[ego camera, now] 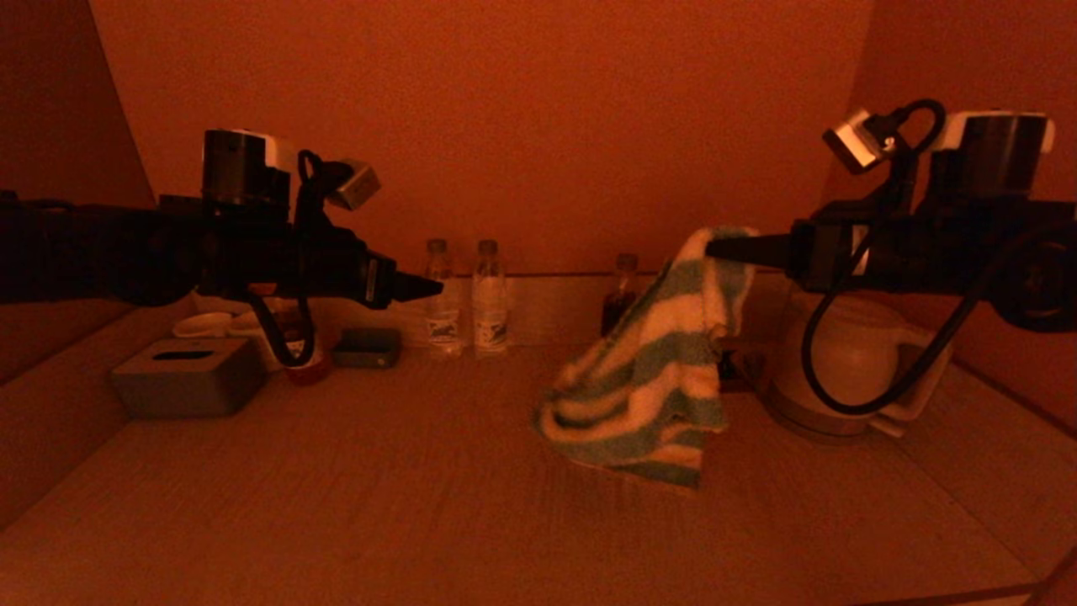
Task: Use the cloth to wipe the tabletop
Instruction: Hand it to the other hand, then sweep the stains on the table
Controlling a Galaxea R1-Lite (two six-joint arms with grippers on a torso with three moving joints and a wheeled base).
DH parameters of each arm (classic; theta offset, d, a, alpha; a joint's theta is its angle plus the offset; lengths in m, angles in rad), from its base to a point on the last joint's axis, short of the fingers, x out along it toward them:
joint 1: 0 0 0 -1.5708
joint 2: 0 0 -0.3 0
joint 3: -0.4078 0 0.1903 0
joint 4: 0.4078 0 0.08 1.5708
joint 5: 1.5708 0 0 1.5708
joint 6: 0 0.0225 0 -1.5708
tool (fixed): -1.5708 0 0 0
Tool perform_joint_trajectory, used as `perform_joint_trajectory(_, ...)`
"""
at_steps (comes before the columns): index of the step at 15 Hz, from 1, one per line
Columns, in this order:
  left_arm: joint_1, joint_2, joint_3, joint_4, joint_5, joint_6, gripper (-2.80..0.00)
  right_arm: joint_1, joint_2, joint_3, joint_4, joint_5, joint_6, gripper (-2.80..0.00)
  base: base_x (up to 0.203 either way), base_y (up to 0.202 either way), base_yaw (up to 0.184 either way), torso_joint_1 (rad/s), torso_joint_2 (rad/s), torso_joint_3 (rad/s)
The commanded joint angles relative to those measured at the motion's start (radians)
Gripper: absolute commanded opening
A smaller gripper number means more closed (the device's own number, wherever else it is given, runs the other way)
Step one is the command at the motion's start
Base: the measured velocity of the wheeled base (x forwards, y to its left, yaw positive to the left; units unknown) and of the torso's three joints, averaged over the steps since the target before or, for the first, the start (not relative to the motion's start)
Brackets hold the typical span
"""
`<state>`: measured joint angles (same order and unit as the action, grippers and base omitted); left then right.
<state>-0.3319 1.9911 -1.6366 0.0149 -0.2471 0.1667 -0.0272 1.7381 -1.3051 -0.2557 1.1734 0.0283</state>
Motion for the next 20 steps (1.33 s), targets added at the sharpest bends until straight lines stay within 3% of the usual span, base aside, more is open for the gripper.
perform_joint_trajectory(1,0.002,-0.007,0.012,0.000,0.021,0.028,0.00,-0.004,0.009,-0.015,-0.001,0.007,0.003,-2.80,0.000,0.000,0.000,0.000,0.00,0.000)
perform_joint_trajectory(6,0.049,-0.037,0.012,-0.001,0.024,0.016,0.00,-0.005,0.064,-0.063,0.002,0.002,0.024,-2.80,0.000,0.000,0.000,0.000,0.00,0.000)
perform_joint_trajectory(11,0.149,-0.130,-0.008,-0.033,0.016,-0.089,0.00,0.013,0.175,-0.171,0.039,-0.015,0.061,-2.80,0.000,0.000,0.000,0.000,0.00,0.000)
perform_joint_trajectory(12,0.167,-0.145,-0.007,-0.034,0.017,-0.103,0.00,0.029,0.189,-0.177,0.052,-0.053,0.060,-2.80,0.000,0.000,0.000,0.000,0.00,0.000)
perform_joint_trajectory(14,0.259,-0.219,-0.001,-0.034,0.026,-0.181,0.00,0.088,0.220,-0.184,0.074,-0.276,0.059,-2.80,0.000,0.000,0.000,0.000,0.00,0.000)
perform_joint_trajectory(15,0.290,-0.239,0.003,-0.026,0.036,-0.213,0.00,0.112,0.224,-0.186,0.092,-0.334,0.060,-2.80,0.000,0.000,0.000,0.000,0.00,0.000)
perform_joint_trajectory(16,0.312,-0.252,0.006,-0.019,0.072,-0.236,0.00,0.123,0.220,-0.191,0.113,-0.363,0.061,-2.80,0.000,0.000,0.000,0.000,0.00,0.000)
perform_joint_trajectory(18,0.350,-0.242,0.010,-0.019,0.213,-0.248,0.00,0.142,0.201,-0.191,0.144,-0.456,0.064,-2.80,0.000,0.000,0.000,0.000,0.00,0.000)
perform_joint_trajectory(20,0.379,-0.244,0.046,-0.022,0.241,-0.254,0.00,0.145,0.183,-0.182,0.149,-0.483,0.071,-2.80,0.000,0.000,0.000,0.000,0.00,0.000)
